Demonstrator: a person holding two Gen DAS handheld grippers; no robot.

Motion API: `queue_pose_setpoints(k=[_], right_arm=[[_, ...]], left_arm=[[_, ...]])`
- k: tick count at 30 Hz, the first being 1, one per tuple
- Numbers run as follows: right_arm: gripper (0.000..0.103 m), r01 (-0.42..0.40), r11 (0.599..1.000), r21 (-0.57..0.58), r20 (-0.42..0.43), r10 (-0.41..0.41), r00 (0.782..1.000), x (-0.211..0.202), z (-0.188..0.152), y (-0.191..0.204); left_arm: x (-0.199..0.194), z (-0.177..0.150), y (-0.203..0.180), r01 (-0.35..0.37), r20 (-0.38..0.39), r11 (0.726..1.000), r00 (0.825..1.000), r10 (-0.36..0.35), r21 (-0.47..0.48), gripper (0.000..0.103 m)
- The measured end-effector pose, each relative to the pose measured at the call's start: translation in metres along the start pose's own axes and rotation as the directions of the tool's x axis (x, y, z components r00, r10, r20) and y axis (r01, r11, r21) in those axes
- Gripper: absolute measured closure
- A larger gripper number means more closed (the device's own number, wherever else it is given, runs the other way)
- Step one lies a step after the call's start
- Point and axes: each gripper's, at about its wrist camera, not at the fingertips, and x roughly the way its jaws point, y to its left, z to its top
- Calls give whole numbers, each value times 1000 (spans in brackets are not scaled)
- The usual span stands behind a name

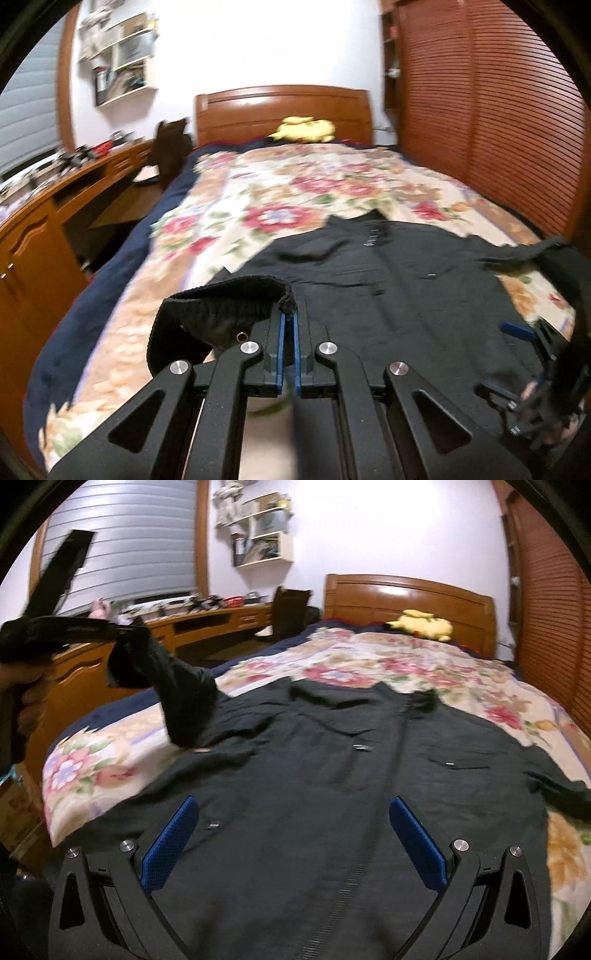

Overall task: Fold large clothes
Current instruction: 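Carry the sleeve across the jacket body and release it, then grasp the jacket side edge with the right gripper and fold it inward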

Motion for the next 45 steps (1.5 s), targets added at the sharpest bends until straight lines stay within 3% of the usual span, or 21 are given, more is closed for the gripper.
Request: queue_pose_setpoints(k=[4, 7, 15, 18, 20, 22, 25, 26, 41, 44, 45], right_arm=[[0, 72, 997, 24, 10, -72, 997, -12, -4, -19], [0, 89, 994, 66, 11, -90, 996, -19, -2, -24], [0, 114, 991, 70, 0, -114, 993, -25, -2, -17], [0, 110, 992, 66, -8, -110, 994, -25, -1, -16], [1, 106, 993, 61, -13, -105, 994, -23, 0, -12], [1, 98, 994, 57, -18, -97, 995, -19, 4, -13], [1, 78, 995, 58, -22, -77, 997, -7, 11, -14], [1, 67, 996, 56, -22, -66, 998, -6, 12, -11], [17, -130, 990, -54, -52, 127, 990, 20, 18, 21], [24, -184, 980, -75, -74, 178, 981, 27, 19, 31], [31, -200, 976, -85, -86, 192, 978, 30, 18, 33]], left_arm=[[-7, -8, -39, 91, 15, 996, 996, -92, 10, 99], [-9, -21, -59, 121, 13, 992, 993, -121, 29, 99], [-12, -64, -77, 61, 17, 995, 998, -63, 78, 96], [-14, -81, -75, 51, 23, 995, 998, -53, 86, 79], [-17, -90, -72, 59, 35, 995, 997, -62, 75, 58], [-23, -97, -67, 55, 55, 996, 997, -59, 64, 49], [-32, -107, -57, 53, 91, 998, 994, -57, 41, 22], [-34, -110, -53, 54, 102, 998, 993, -57, 29, 20], [-33, -144, 21, -36, 79, 996, 996, 43, -84, 20], [-32, -149, 31, -42, 70, 994, 996, 48, -96, 20], [-32, -150, 33, -45, 68, 994, 996, 52, -99, 20]])
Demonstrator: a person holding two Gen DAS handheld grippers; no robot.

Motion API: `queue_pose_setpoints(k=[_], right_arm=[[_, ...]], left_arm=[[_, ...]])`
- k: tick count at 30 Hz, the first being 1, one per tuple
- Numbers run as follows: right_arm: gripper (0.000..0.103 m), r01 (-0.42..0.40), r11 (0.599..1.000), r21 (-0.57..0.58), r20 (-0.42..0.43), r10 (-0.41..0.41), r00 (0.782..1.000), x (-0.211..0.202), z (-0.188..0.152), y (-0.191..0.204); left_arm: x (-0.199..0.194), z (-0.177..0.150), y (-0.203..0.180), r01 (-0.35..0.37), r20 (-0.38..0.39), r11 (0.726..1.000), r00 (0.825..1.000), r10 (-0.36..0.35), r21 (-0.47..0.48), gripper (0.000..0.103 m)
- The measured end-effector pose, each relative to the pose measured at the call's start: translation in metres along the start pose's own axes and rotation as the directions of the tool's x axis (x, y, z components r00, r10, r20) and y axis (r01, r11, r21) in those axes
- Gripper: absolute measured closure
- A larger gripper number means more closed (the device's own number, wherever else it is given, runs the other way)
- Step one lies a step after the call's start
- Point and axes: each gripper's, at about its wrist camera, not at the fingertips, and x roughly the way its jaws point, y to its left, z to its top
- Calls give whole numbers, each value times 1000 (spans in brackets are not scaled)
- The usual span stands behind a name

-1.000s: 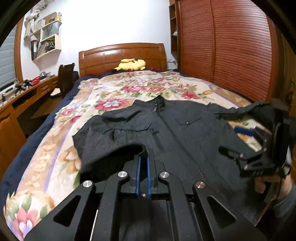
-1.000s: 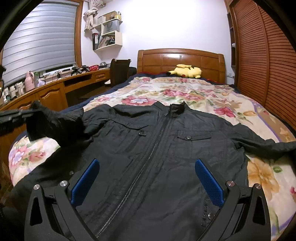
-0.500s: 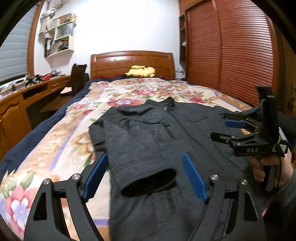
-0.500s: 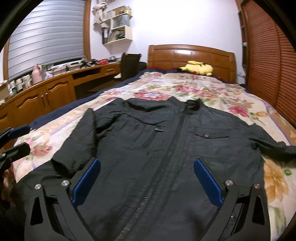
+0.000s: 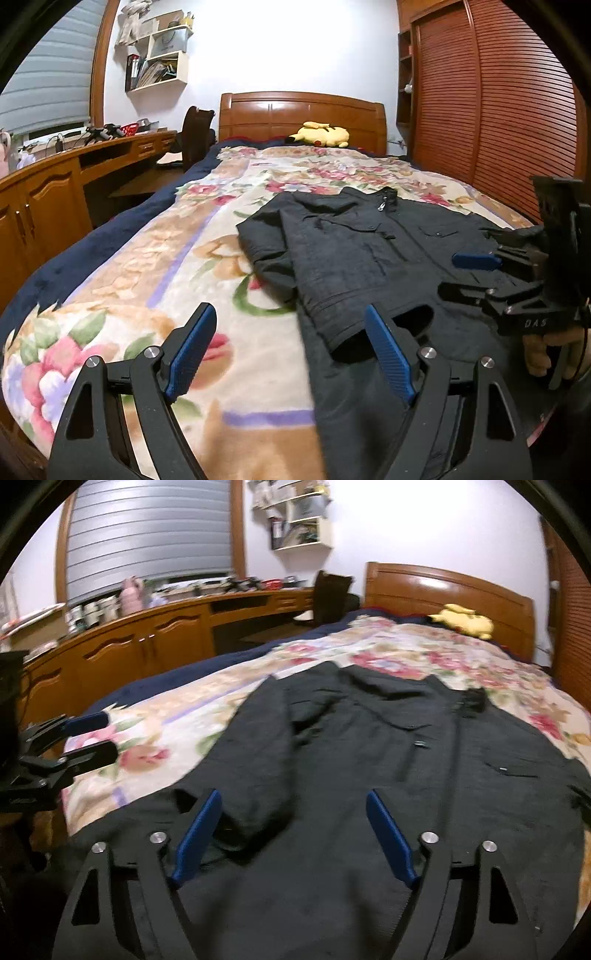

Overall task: Fold large clothes
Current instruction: 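Grasp the jacket side edge with the right gripper and fold it inward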

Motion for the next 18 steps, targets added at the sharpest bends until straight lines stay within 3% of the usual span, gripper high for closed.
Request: queue_pose_setpoints(k=[1, 9, 11, 13, 16, 18], right_arm=[[40, -16, 1000, -9, -13, 15, 1000, 4, 0, 2], [52, -59, 997, -58, -118, 52, 992, 24, -5, 0], [60, -61, 997, -54, -124, 54, 991, 24, -6, -6], [79, -56, 998, -41, -122, 50, 991, 22, -6, -13], [95, -58, 998, -25, -111, 55, 992, 20, -7, -20], [98, -31, 999, -36, -85, 28, 996, 14, -6, -19]], left_arm=[[0, -2, 3, -2, 0, 1000, 1000, 2, -2, 20], [-1, -8, 11, -2, -6, 1000, 1000, 2, -11, 20], [-1, -9, 12, -2, -5, 1000, 1000, 2, -11, 20], [-1, -10, 12, 1, -4, 1000, 1000, -1, -13, 20], [-1, -11, 11, 6, -3, 1000, 1000, -6, -8, 20], [-1, -10, 9, 11, -4, 1000, 1000, -11, -5, 20]])
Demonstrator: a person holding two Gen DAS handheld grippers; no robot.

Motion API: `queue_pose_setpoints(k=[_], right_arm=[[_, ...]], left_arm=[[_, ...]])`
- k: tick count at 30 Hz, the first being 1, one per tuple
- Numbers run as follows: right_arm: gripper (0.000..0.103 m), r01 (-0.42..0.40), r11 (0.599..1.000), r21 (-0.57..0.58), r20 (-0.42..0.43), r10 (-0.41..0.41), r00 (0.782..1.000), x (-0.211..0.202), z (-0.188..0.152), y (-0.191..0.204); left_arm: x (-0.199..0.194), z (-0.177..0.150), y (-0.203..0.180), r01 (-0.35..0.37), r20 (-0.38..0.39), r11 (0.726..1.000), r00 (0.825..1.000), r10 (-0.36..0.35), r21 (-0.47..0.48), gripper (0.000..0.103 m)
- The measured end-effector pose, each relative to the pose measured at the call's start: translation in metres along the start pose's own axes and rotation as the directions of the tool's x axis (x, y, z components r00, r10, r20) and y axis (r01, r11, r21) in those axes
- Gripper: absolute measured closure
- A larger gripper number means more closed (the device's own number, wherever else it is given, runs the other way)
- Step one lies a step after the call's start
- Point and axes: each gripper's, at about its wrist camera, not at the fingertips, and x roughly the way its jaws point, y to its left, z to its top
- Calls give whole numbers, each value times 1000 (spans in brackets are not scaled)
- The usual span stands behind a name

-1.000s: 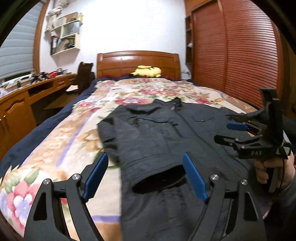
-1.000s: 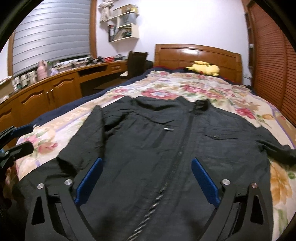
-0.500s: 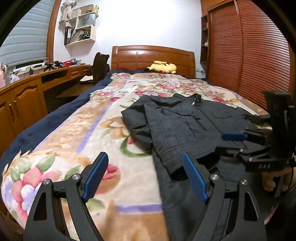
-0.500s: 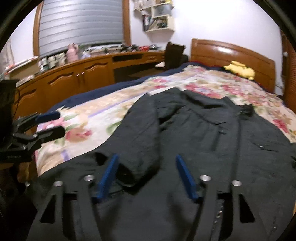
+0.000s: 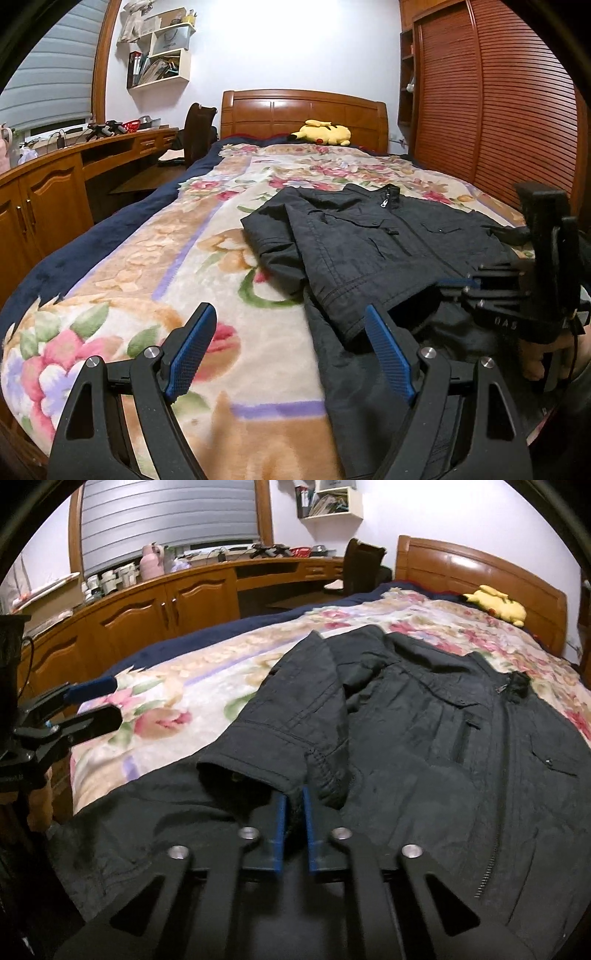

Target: Fold large clothes

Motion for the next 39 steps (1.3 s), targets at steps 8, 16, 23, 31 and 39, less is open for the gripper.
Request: queue_pose_setpoints(k=[8, 16, 23, 31, 39], right_arm=[[100, 101, 994, 44, 95, -105, 990, -30, -8, -14], [100, 218, 969, 112, 115, -231, 966, -62, -23, -42], [100, 337, 934, 121, 75, -347, 935, -68, -32, -50], [100, 409, 895, 178, 36, -421, 906, -71, -25, -55], [67, 435, 874, 216, 57, -456, 888, -94, -16, -50]], left_arm=[[0, 4, -17, 38, 9, 999, 999, -39, 16, 20], [-4, 7, -34, 71, 26, 997, 997, -72, 36, 20], [-11, 12, -50, 94, 45, 994, 994, -96, 49, 20], [-7, 11, -66, 107, 37, 992, 993, -109, 67, 20], [-1, 8, -80, 113, 25, 990, 993, -115, 82, 20]])
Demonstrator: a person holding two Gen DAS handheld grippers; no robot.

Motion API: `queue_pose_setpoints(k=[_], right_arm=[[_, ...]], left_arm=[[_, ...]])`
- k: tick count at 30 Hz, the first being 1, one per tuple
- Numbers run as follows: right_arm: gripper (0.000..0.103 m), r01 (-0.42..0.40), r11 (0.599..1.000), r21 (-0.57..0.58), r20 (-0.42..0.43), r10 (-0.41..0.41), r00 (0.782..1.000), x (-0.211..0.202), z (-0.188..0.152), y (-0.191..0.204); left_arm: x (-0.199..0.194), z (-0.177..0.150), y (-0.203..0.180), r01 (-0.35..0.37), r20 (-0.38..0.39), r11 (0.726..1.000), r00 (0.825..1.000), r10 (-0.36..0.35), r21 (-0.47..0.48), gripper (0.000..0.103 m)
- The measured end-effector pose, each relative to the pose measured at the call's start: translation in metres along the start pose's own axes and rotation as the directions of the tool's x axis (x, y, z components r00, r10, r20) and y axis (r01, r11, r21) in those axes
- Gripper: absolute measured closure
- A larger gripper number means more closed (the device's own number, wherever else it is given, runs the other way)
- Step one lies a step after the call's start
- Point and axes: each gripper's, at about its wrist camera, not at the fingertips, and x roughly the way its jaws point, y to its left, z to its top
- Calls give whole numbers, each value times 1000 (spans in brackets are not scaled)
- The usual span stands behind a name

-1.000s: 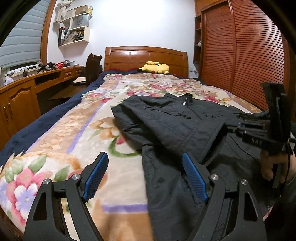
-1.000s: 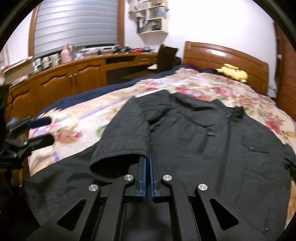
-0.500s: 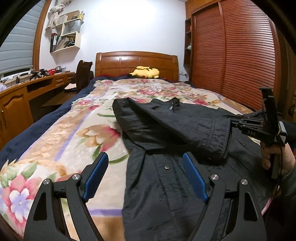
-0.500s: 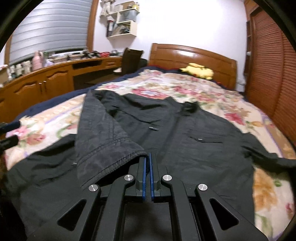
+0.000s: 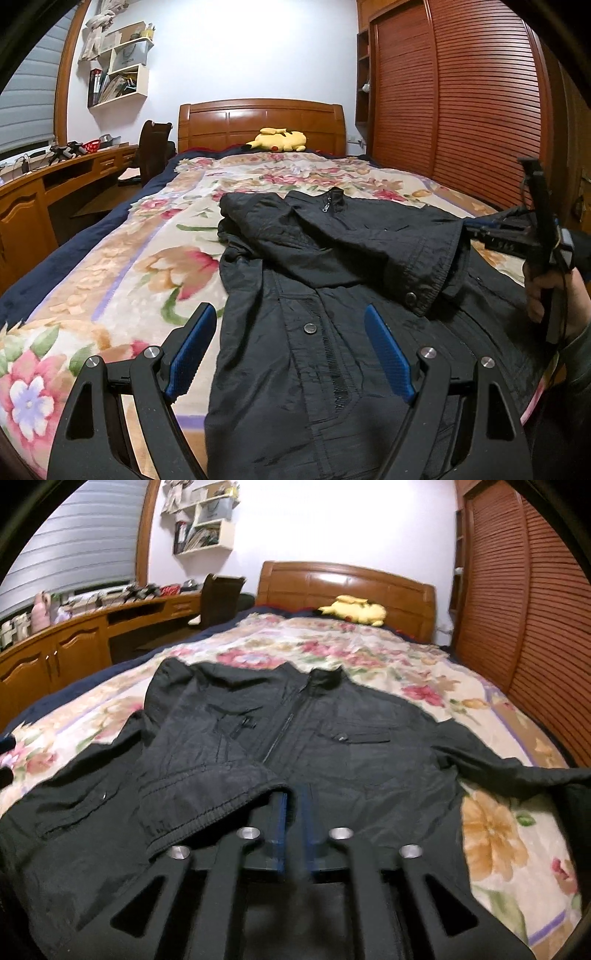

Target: Fold large clothes

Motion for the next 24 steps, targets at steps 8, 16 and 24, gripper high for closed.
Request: queue_pose_setpoints(k=[8, 16, 24], right_arm=[[42, 33, 999, -29, 79, -31, 996, -20, -6, 15], [42, -35, 998, -43, 105, 40, 994, -35, -12, 13], [42, -139, 987, -84, 49, 143, 988, -25, -17, 15]], left_arm=[[7, -2, -6, 2, -15, 1000, 1000, -2, 5, 20], [11, -2, -10, 1, -23, 1000, 1000, 0, 8, 20], [14, 0, -15, 9, -23, 1000, 1000, -9, 8, 20]])
